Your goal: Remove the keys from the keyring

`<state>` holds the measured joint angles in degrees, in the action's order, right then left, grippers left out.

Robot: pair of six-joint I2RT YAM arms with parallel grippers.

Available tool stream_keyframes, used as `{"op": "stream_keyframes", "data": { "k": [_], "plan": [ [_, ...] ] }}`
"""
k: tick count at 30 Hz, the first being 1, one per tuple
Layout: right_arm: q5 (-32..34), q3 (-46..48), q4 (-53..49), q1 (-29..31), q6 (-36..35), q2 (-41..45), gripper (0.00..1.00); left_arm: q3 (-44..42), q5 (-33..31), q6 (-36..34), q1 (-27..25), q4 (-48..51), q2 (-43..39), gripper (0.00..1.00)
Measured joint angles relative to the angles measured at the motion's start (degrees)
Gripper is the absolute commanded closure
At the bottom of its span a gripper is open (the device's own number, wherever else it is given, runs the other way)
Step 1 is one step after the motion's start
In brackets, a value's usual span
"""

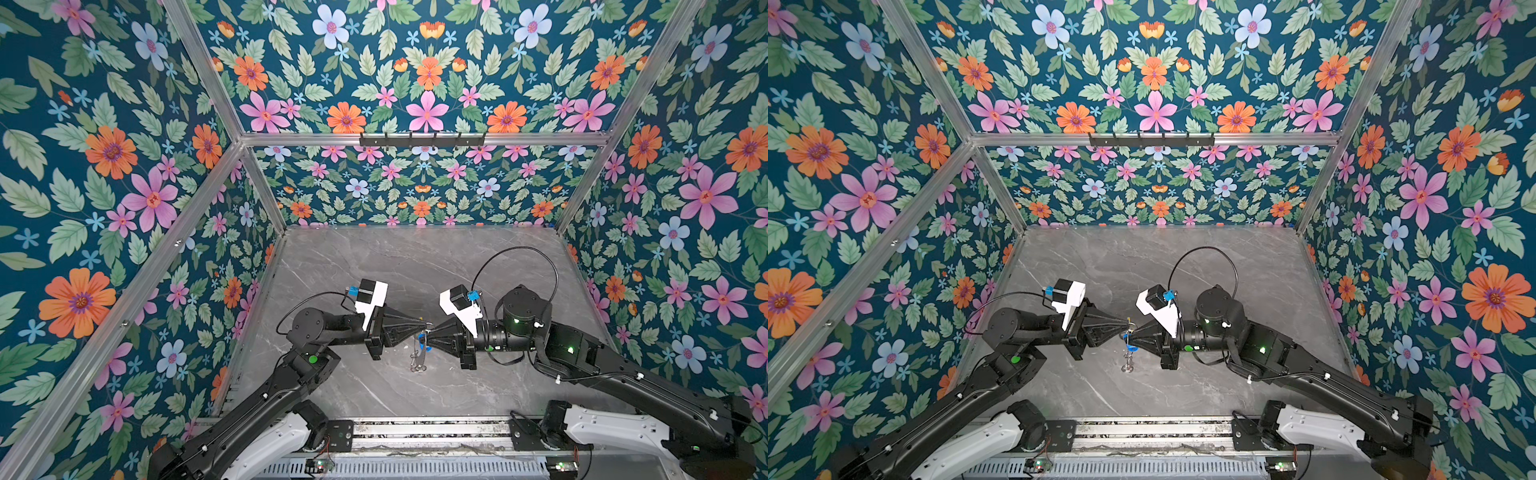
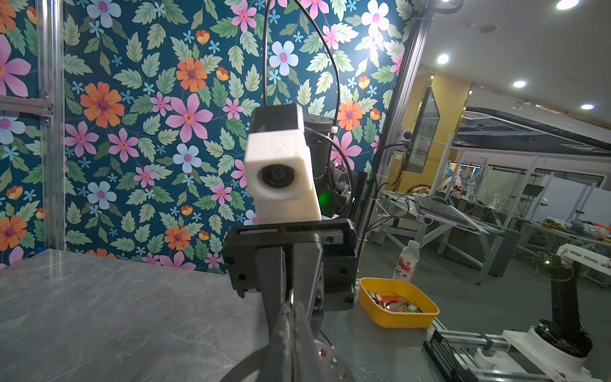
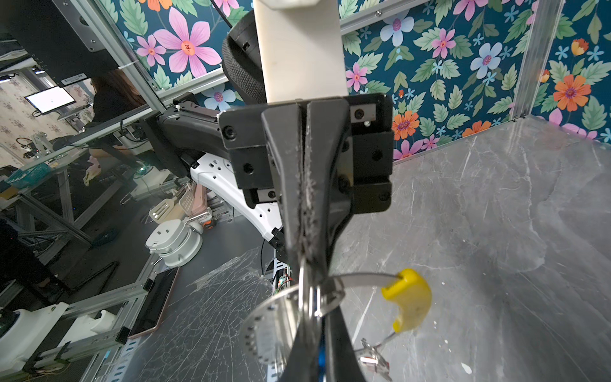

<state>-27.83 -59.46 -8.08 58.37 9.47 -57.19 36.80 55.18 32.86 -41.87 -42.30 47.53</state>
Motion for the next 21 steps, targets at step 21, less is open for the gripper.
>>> {"op": "stream_keyframes", "data": {
  "k": [21],
  "plan": [
    [-0.42, 1.33, 5.35, 0.02, 0.7, -0.87, 1.0, -5.7, -4.55, 7.02, 0.09, -14.97, -0.63, 1.0]
  ]
}}
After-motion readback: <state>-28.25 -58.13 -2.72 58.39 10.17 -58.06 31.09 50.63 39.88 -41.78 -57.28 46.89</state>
